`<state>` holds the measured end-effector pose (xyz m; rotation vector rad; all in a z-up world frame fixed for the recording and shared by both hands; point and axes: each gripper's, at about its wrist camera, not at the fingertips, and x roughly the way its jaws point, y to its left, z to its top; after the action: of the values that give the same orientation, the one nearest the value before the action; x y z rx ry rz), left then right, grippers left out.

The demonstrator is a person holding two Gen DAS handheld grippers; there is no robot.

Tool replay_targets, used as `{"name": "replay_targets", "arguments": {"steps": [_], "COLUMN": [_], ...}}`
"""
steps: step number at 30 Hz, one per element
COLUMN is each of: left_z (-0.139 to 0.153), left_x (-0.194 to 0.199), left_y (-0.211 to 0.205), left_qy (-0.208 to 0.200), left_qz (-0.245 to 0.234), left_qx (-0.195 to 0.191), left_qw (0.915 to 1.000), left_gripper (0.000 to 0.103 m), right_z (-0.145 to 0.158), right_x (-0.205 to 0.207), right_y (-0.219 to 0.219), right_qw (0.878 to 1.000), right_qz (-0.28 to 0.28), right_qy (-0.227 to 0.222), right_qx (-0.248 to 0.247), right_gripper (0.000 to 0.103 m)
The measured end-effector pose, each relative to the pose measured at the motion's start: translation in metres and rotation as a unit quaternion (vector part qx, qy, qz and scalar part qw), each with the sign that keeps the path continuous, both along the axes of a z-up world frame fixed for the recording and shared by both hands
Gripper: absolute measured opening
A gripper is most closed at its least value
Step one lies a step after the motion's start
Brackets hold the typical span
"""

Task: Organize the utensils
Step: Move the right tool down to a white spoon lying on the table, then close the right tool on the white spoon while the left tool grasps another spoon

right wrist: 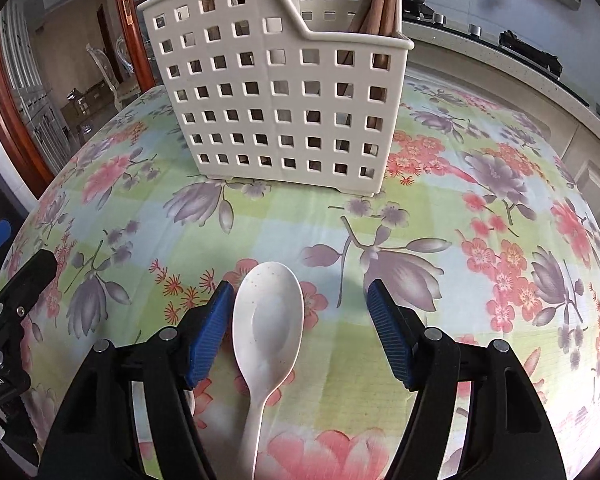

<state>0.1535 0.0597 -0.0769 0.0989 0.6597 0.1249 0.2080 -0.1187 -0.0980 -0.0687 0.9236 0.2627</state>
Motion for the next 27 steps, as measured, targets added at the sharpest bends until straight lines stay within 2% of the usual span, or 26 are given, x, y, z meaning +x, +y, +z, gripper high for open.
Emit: {"name": "replay_targets", "arguments": {"steps": [4, 12, 21, 24, 25, 27], "left_z": [0.001, -0.003, -0.002, -0.001, -0.001, -0.001], "left_x": [-0.001, 0.000, -0.005, -0.009, -0.012, -0.015], "left_y": [-0.002, -0.003, -0.004, -0.008, -0.010, -0.014], "left_qy": [-0.002, 0.007, 0.007, 0.007, 0.008, 0.011], "left_qz": [-0.001, -0.002, -0.005, -0.016, -0.021, -0.031], "left_qx": [0.002, 0.004, 0.009, 0.013, 0.014, 0.016], "left_qw": [1.0000, 1.0000, 0.9999, 0.9998, 0.9996, 0.9993], "left_gripper": [0.098, 0.098, 0.098, 0.098, 0.098, 0.098], "right_z": [-0.001, 0.000, 0.002, 0.003, 0.003, 0.004], "right_x": [-0.001, -0.005, -0.014, -0.014, -0.013, -0.011], "right_y": [0.003, 0.006, 0.017, 0.014, 0.012, 0.007], "right_qw": [1.000, 1.000, 1.000, 1.000, 1.000, 1.000], "right_qz": [0.003, 0.003, 0.015, 0.008, 0.004, -0.001], "right_qy": [-0.004, -0.011, -0.001, 0.000, 0.000, 0.001], "right_qx": [-0.011, -0.019, -0.009, -0.004, -0.003, 0.004], "right_gripper": [0.064, 0.056, 0.050, 0.044, 0.035, 0.031]}}
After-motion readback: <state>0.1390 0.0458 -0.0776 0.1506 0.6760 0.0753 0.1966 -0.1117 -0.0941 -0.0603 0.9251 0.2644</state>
